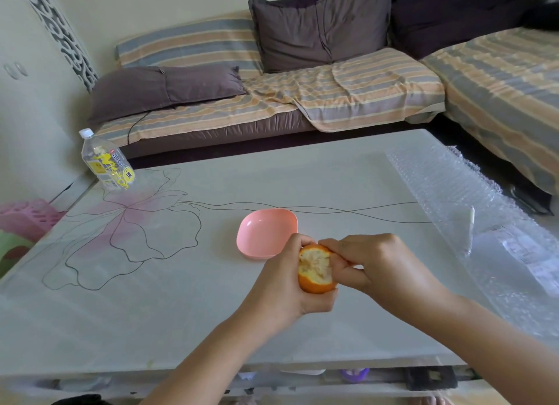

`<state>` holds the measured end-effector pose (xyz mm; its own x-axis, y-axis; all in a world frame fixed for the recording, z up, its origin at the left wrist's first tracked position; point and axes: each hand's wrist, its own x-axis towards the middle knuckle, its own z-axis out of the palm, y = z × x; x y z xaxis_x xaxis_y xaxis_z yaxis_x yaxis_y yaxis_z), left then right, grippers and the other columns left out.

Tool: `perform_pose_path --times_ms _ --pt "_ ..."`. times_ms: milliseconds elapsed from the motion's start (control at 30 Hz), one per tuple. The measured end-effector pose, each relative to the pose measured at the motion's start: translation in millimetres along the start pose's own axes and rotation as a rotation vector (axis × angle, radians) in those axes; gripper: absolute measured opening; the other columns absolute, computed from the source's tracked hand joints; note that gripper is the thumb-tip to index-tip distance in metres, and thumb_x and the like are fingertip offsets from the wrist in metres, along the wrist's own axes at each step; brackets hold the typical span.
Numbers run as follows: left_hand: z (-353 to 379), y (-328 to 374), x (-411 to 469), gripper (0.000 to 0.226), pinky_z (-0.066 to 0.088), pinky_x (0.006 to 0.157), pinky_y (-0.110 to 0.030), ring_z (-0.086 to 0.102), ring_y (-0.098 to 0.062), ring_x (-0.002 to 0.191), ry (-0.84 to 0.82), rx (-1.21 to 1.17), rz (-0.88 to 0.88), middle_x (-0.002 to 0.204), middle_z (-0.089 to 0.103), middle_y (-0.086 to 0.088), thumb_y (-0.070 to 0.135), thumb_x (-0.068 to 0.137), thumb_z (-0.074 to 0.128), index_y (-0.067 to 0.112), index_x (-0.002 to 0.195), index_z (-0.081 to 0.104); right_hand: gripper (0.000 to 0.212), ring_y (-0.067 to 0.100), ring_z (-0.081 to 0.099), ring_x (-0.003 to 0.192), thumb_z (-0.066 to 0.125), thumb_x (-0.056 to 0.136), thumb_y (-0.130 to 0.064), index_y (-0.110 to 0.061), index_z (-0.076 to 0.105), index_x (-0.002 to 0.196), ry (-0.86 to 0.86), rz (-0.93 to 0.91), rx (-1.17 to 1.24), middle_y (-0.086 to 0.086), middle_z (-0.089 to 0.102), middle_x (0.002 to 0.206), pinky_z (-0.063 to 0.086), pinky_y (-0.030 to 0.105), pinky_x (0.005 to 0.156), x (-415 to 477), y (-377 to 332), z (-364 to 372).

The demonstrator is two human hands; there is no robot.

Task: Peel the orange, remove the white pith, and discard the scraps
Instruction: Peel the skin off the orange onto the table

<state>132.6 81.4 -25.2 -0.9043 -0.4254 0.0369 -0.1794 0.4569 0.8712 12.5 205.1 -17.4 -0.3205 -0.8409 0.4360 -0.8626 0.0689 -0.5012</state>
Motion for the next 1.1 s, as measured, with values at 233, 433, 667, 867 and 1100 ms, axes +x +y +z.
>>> perform_pose_path --times_ms 233,433,667,867,1100 --pt "-5.8 5.8 2.6 0.057 0.047 0.06 -0.013 0.056 0.004 0.073 0.017 0.074 0.027 0.089 0.059 0.013 0.012 0.066 0.08 0.033 0.105 0.044 0.03 0.005 0.053 0.061 0.072 0.081 -0.024 -0.039 0.068 0.106 -0.071 0.126 0.405 -0.006 0.062 0.069 0.04 0.014 0.059 3.8 8.0 -8.8" --pt "-7.0 7.9 1.2 0.054 0.045 0.058 -0.012 0.054 0.002 0.069 -0.02 0.139 0.009 0.087 0.06 0.012 0.013 0.067 0.076 0.035 0.104 0.044 0.012 0.018 0.032 0.051 0.056 0.082 -0.026 -0.02 0.066 0.08 -0.072 -0.01 0.002 0.0 0.043 0.051 0.036 0.029 0.045 1.4 0.0 -9.1" --pt "-5.2 2.2 2.5 0.051 0.042 0.054 -0.017 0.049 -0.003 0.064 -0.046 0.217 -0.002 0.086 0.059 0.007 0.014 0.066 0.074 0.032 0.101 0.042 0.014 0.014 0.022 0.056 0.054 0.076 -0.01 -0.005 0.066 0.079 -0.178 0.119 -0.055 0.02 0.043 0.06 0.023 0.029 0.047 8.2 -6.7 -7.6" --pt "-1.9 -7.4 4.7 0.048 0.038 0.053 -0.019 0.047 -0.005 0.064 -0.117 0.353 -0.001 0.082 0.056 0.008 0.014 0.065 0.07 0.032 0.099 0.039 0.02 0.018 0.024 0.056 0.049 0.085 -0.021 -0.005 0.059 0.08 -0.345 0.107 -0.284 0.008 0.034 0.057 0.019 0.023 0.046 8.5 -4.7 -4.2" --pt "5.3 -5.3 4.5 0.046 0.043 0.056 -0.024 0.049 -0.006 0.065 -0.158 0.341 -0.034 0.082 0.059 0.007 0.02 0.065 0.07 0.032 0.097 0.039 0.023 0.017 0.005 0.042 0.053 0.051 -0.019 -0.014 0.035 0.039 -0.324 -0.08 -0.524 0.001 -0.003 0.046 -0.002 0.019 0.042 14.2 -6.1 -6.5"
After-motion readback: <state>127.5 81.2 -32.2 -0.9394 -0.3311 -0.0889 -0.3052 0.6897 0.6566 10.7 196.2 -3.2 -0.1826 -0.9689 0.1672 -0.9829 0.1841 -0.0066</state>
